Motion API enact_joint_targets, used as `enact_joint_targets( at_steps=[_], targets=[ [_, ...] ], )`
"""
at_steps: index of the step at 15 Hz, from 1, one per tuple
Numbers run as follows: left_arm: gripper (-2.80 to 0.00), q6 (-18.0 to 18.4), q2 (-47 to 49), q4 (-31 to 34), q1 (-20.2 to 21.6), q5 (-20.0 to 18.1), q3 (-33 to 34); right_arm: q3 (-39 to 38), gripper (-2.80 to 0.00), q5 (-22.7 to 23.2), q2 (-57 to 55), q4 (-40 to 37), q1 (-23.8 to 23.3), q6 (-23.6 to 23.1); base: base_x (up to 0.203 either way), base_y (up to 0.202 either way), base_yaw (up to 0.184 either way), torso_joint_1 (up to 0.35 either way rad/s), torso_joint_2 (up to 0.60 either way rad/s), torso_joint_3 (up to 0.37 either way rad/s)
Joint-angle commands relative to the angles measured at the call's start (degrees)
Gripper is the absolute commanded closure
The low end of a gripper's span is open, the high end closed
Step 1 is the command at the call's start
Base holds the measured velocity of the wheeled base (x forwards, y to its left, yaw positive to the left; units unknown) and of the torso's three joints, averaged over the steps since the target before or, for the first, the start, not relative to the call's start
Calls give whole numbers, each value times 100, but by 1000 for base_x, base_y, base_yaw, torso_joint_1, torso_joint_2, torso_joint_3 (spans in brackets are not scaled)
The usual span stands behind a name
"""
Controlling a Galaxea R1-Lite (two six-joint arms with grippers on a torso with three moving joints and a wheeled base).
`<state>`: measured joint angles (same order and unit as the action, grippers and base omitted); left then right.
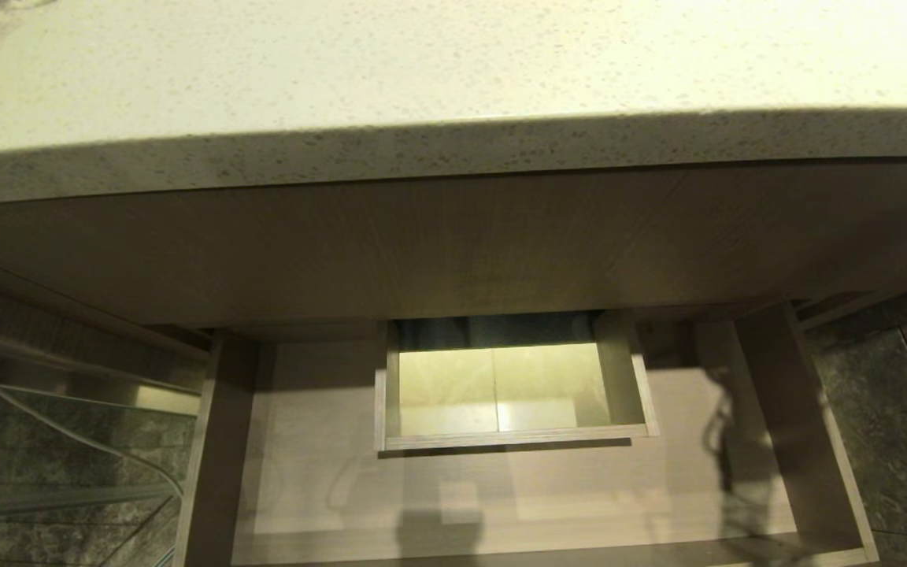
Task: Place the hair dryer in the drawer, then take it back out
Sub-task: Pick up the hairdryer
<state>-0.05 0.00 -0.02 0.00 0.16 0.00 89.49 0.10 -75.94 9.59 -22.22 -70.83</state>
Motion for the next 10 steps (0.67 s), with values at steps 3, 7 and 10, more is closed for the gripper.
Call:
enact_joint_targets(
  at_steps=[3,7,10],
  targets=[
    [0,5,0,2,0,2,0,161,0,-320,-298,-20,482,122,0,0,0,0,0,0],
    [0,-4,0,2,0,2,0,660,-280,-395,-642,-218,525,137,0,0,0,0,0,0],
    [0,-4,0,2,0,2,0,842,-280,-388,-659,-371,517,60,0,0,0,0,0,0]
  ],
)
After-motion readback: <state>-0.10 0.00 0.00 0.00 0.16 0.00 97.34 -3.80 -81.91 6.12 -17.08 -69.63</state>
